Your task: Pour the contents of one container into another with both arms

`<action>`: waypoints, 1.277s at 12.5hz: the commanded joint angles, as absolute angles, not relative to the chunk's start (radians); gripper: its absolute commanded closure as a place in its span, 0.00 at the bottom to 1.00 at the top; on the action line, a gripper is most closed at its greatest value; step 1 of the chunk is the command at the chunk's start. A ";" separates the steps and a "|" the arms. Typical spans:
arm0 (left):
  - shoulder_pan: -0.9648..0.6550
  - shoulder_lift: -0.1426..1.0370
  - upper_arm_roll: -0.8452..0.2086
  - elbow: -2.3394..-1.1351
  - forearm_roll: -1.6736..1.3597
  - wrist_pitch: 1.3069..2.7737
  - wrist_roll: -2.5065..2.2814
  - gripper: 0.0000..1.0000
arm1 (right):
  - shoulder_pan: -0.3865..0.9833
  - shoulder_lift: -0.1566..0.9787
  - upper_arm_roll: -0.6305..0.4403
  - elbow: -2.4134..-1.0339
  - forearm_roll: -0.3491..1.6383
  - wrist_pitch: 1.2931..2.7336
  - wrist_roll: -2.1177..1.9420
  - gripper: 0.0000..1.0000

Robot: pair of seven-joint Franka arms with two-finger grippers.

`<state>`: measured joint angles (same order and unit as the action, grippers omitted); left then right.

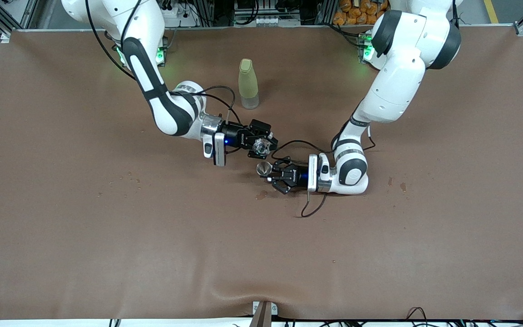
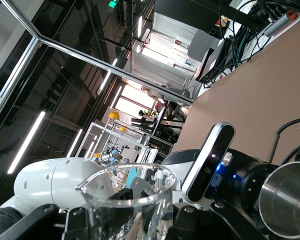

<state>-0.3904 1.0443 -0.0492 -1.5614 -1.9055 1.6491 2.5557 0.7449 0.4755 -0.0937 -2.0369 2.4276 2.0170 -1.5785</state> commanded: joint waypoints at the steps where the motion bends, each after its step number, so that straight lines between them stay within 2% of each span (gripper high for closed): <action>1: -0.388 1.011 -0.054 -1.600 -1.888 1.643 2.563 1.00 | 0.756 0.446 -0.097 -2.052 2.439 2.029 -1.552 1.00; 16: -0.387 1.003 -0.057 -1.600 -1.888 1.643 2.546 1.00 | 0.755 0.446 -0.067 -2.034 2.437 2.029 -1.329 1.00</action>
<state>-0.3920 1.0399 -0.0536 -1.5648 -1.9051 1.6486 2.5529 0.7452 0.4740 -0.0663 -2.0273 2.4276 2.0168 -1.3669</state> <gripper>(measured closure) 0.780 0.828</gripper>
